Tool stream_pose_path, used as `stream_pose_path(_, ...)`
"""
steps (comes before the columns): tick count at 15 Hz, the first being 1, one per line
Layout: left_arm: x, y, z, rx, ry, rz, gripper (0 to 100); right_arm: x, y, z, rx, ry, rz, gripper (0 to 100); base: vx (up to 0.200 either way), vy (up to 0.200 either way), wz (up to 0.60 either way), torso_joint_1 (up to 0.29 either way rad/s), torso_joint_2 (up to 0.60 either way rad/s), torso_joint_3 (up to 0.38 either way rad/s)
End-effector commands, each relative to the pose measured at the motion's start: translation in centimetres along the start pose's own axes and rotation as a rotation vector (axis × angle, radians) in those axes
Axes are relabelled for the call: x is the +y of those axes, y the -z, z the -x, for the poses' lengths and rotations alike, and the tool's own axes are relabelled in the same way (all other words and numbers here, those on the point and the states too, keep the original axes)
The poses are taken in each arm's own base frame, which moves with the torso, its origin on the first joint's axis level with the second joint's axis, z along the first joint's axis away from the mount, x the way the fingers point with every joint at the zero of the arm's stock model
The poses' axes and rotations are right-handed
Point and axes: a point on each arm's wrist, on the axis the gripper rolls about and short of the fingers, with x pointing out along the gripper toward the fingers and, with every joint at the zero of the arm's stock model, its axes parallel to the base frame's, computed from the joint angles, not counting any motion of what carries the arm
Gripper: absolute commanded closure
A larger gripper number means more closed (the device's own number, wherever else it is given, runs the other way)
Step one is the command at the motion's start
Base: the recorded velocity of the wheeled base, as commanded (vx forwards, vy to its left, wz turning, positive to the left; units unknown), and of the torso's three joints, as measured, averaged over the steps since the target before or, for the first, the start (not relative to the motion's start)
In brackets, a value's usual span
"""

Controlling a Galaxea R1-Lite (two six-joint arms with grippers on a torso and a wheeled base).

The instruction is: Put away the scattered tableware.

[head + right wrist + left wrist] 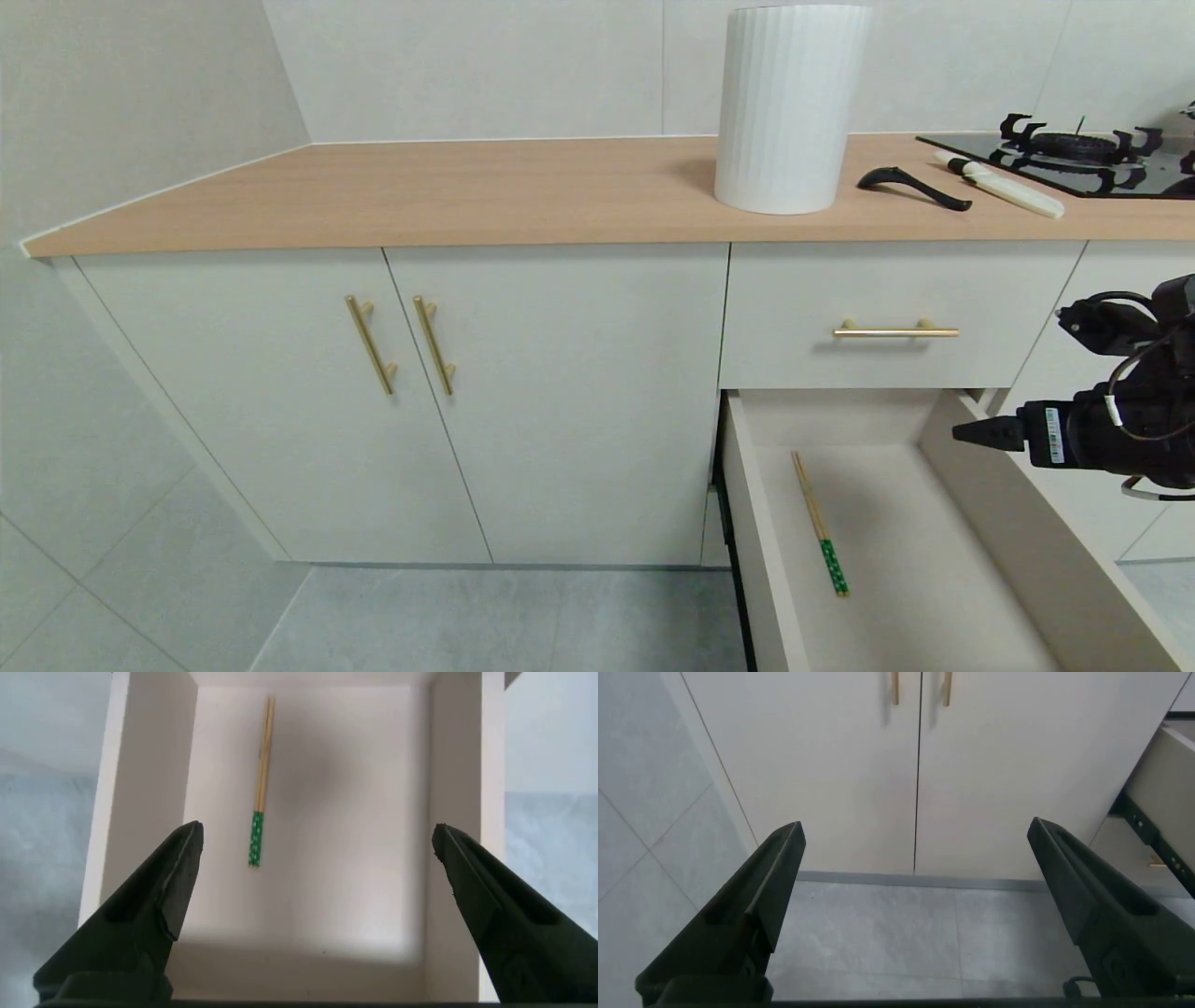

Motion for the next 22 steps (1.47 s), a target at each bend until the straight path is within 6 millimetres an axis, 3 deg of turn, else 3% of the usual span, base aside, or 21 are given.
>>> stream_pose_path(1,0.0,0.0,0.0,0.0,-0.001,0.001,0,0.0,0.3,0.4,-0.018,-0.002,0.009,0,0.0,0.0,0.0,0.0,0.0,0.0)
stream_pose_path(6,0.0,0.0,0.0,0.0,-0.001,0.0,0,0.1,0.3,1.4,-0.065,-0.004,0.043,0,0.0,0.0,0.0,0.081,-0.22,-0.245)
stream_pose_path(12,0.0,0.0,0.0,0.0,-0.001,0.001,0,0.2,0.4,1.7,-0.083,-0.006,0.044,0,0.0,0.0,0.0,0.141,-0.52,-0.302)
stream_pose_path(22,0.0,0.0,0.0,0.0,-0.004,0.0,0,0.1,0.4,0.9,-0.106,-0.006,0.072,0,0.0,0.0,0.0,0.179,-0.45,-0.269)
